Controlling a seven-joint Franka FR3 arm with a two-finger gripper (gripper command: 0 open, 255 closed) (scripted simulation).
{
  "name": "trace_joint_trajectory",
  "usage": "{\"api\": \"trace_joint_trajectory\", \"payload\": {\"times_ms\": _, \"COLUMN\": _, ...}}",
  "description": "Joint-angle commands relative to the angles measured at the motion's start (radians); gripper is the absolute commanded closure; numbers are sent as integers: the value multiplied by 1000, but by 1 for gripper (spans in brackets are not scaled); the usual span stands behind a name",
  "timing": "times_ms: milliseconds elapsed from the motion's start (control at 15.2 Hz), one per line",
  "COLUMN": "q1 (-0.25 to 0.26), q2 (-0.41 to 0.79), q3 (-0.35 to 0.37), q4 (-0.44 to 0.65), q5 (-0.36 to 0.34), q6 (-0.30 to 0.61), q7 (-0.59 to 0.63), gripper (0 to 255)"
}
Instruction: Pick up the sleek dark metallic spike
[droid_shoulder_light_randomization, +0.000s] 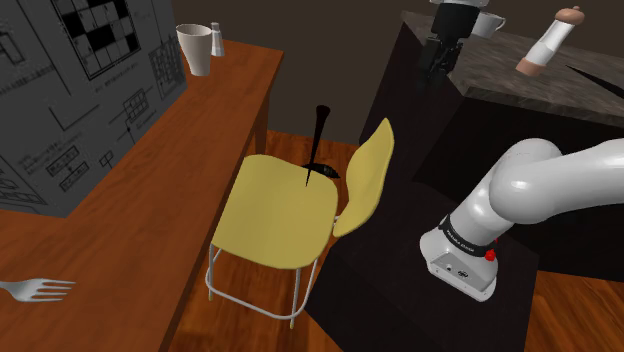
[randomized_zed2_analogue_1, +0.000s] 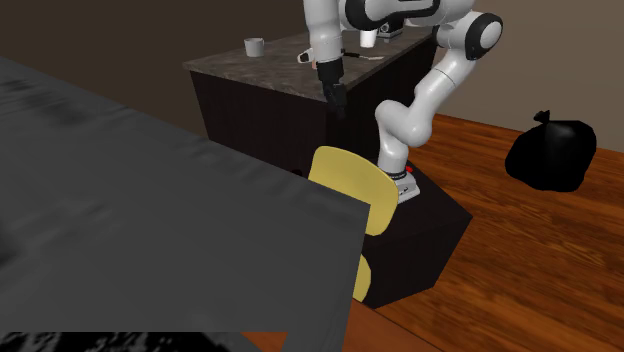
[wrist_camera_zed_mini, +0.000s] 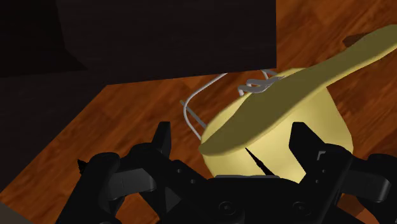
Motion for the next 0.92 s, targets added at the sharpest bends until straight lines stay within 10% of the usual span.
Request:
{"api": "trace_joint_trajectory", "payload": {"times_ms": 0, "q1": 0, "q2": 0, "q3": 0, "q4": 0, "q5": 0, "q6": 0, "q7": 0, "gripper": 0}}
{"api": "trace_joint_trajectory", "payload": {"times_ms": 858, "q1": 118, "q2": 519, "q3": 102, "q4": 271, "q5": 54, "q6": 172, "q7": -50, "gripper": 0}}
